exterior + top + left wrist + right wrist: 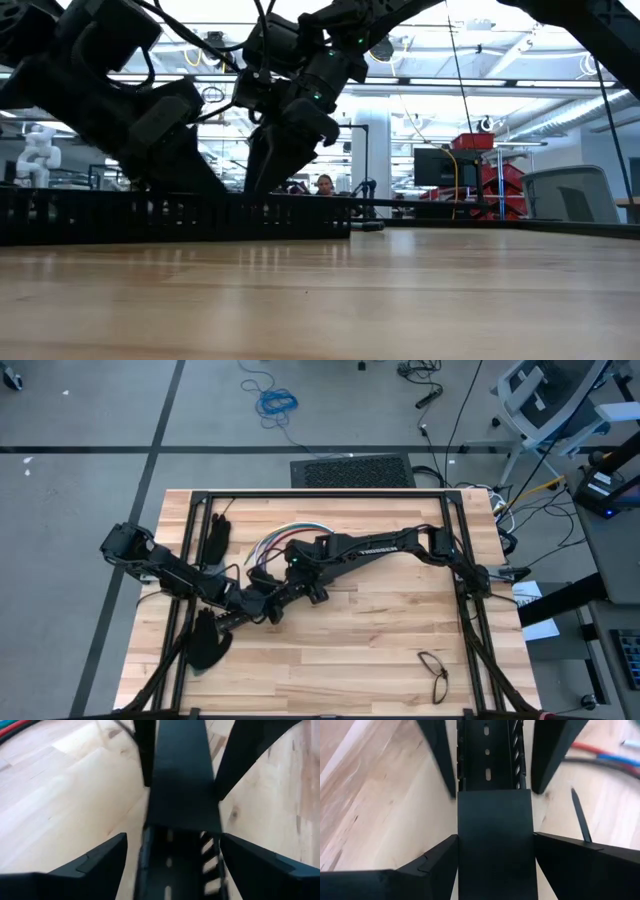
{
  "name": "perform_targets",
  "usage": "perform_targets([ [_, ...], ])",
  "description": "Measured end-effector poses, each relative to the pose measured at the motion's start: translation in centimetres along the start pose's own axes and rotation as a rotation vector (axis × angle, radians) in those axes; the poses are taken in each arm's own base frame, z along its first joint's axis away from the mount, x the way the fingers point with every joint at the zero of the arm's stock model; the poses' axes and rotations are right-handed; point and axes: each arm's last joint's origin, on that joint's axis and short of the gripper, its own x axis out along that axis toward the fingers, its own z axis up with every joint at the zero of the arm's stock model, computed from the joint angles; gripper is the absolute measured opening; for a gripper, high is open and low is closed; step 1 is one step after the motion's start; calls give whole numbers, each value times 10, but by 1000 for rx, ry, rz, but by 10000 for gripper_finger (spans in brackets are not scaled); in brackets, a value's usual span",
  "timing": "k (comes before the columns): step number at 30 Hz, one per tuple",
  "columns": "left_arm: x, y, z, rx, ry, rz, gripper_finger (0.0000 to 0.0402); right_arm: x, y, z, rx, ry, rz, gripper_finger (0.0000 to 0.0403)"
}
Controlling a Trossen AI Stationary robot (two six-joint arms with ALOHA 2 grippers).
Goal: Ziptie cables
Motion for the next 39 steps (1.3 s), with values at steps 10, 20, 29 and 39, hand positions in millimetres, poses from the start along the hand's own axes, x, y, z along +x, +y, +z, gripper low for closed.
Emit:
perform_targets([
  [10,0,-3,4,-3,-35,-26,301,1,-1,5,-10,-49,-19,238],
  [20,-2,-3,5,21,-22,-51,301,3,1,0,12,1,10,238],
  [29,-11,-5,15,97,-66,-79,301,8,0,-1,16,8,-18,238],
  [39,-40,1,17,70,-3,-83,301,8,-1,-2,18,17,-25,238],
])
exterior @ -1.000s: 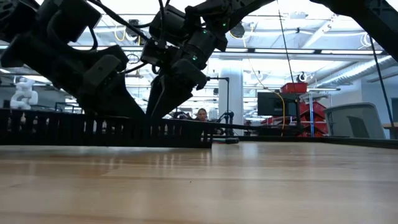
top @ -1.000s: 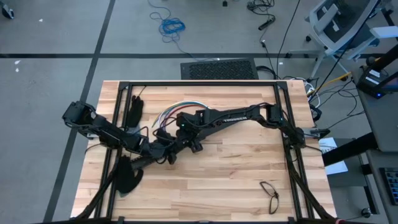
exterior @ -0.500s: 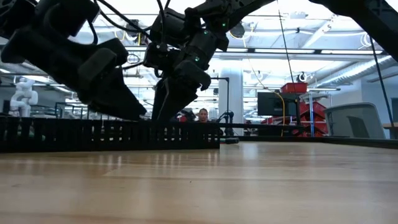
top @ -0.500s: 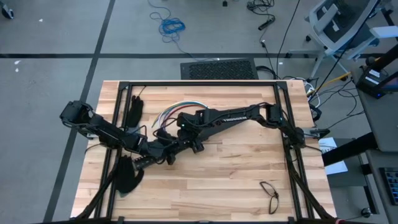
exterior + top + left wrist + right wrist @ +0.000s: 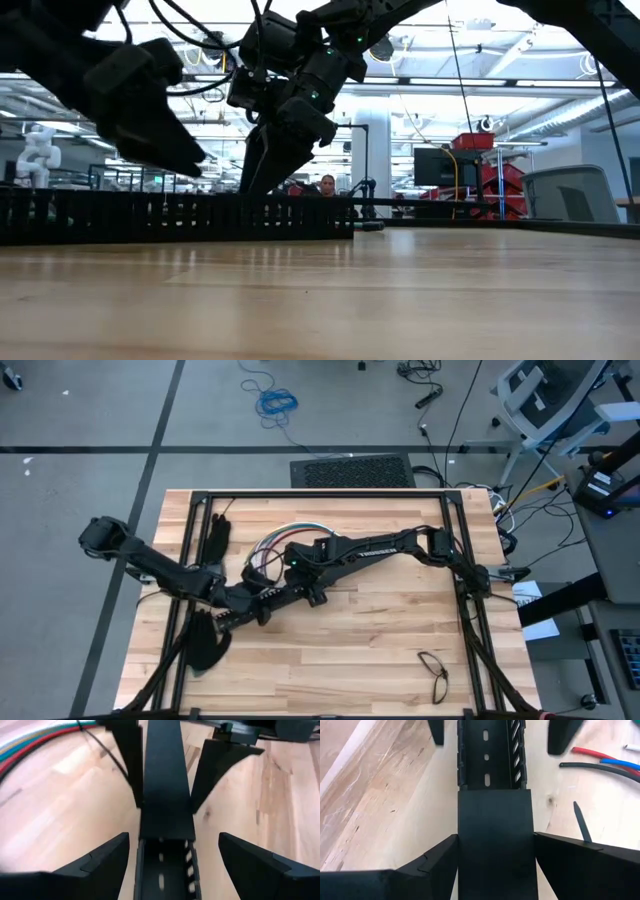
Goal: Ziptie cables
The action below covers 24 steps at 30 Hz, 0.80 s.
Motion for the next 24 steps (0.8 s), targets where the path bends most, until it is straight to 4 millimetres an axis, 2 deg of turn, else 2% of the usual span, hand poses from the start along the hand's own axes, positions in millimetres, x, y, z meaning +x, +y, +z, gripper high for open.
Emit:
perform_targets([
  [8,1,-1,-17,-56,104,41,301,1,0,0,0,-6,10,238],
  [16,2,-5,-22,-60,114,45,301,4,0,5,-17,-71,27,238],
  [24,13,-4,-31,-31,106,117,301,4,1,5,-20,-73,34,238],
])
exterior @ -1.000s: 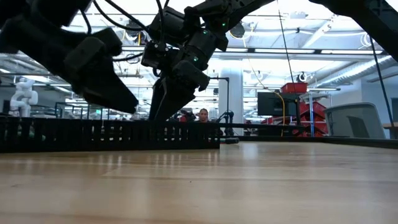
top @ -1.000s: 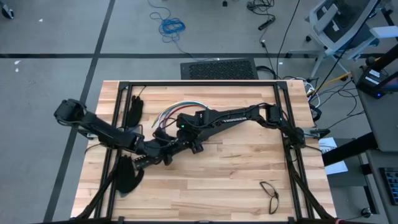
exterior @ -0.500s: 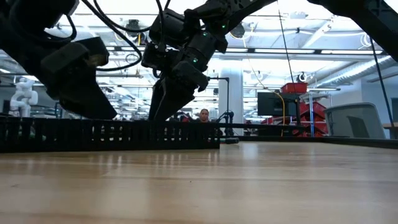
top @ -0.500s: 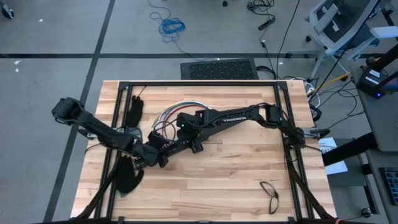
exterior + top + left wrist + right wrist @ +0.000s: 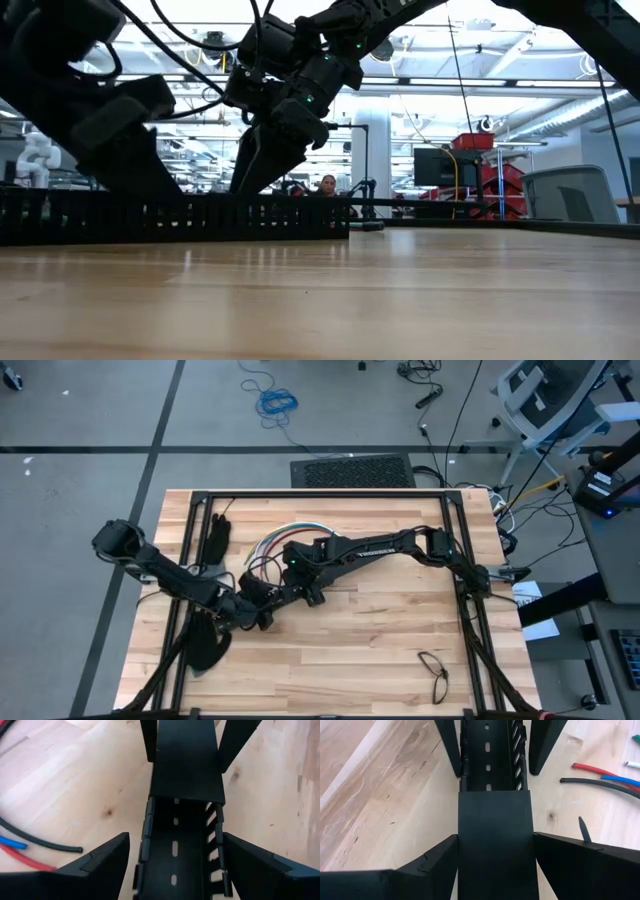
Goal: Ziptie cables
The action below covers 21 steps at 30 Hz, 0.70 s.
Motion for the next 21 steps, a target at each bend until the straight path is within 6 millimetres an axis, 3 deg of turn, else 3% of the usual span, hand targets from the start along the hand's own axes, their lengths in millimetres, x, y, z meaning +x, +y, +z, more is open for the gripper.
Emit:
perform_targets([
  [9,19,-8,-8,-14,-46,4,301,0,0,0,-5,-5,3,238],
  [21,21,-8,-9,-14,-48,15,301,2,6,6,-21,-29,-1,238],
])
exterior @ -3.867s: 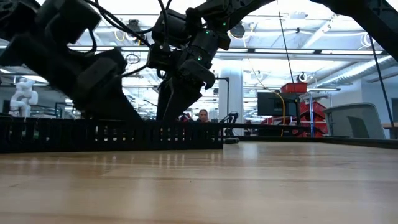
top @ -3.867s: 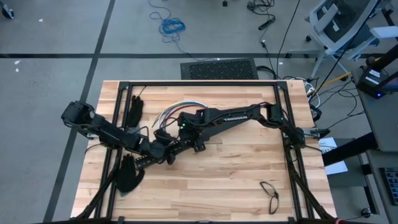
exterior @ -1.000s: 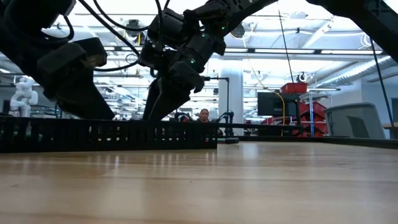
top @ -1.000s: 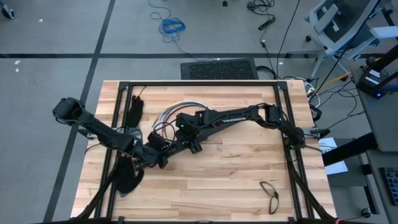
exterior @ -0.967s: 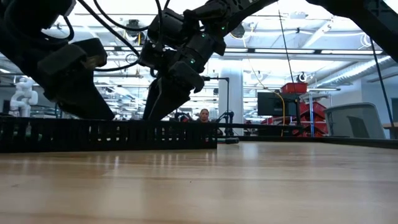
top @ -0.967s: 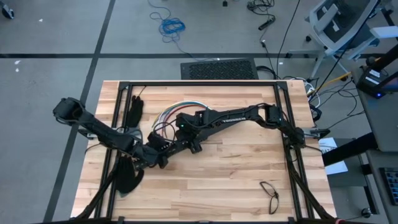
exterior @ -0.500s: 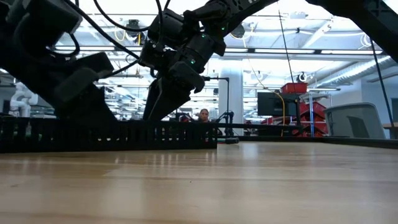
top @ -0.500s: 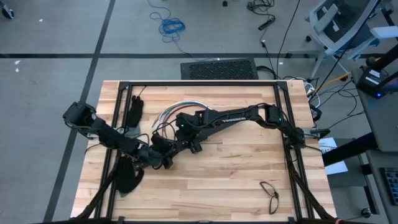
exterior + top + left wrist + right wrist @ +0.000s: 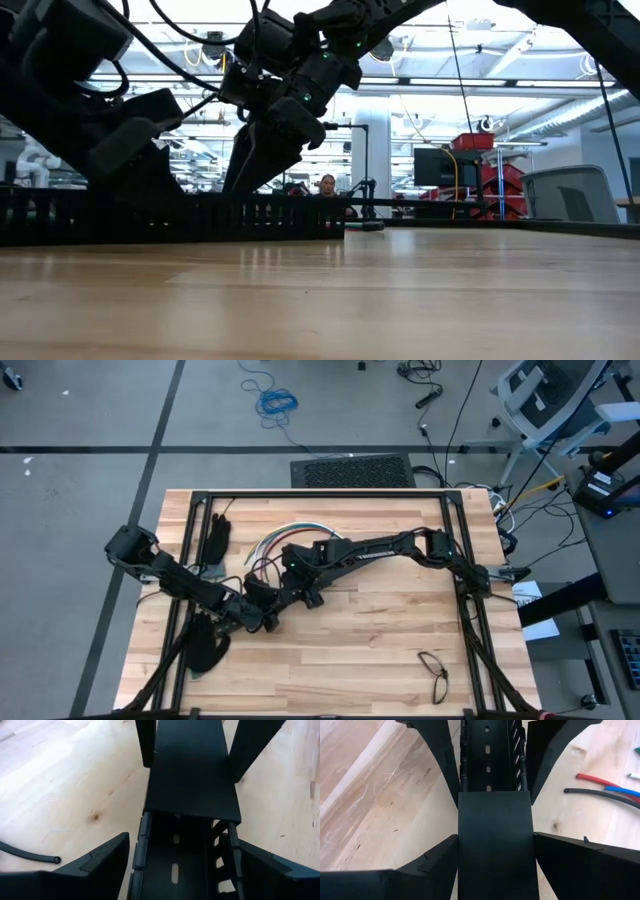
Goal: Ziptie cables
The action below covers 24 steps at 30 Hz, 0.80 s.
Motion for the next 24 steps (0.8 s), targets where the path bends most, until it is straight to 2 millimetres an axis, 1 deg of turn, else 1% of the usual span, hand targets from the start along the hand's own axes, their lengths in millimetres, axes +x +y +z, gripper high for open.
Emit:
perform_targets([
  [9,0,0,0,4,-3,0,299,0,-2,-2,10,14,-15,238],
  [13,0,0,0,4,-2,-3,277,-2,-6,-4,20,13,-18,238],
  [18,0,0,0,5,-3,-2,245,-1,-4,-2,14,10,-16,238],
  [24,0,-1,1,1,-11,-3,242,1,3,5,-17,-27,-13,238],
])
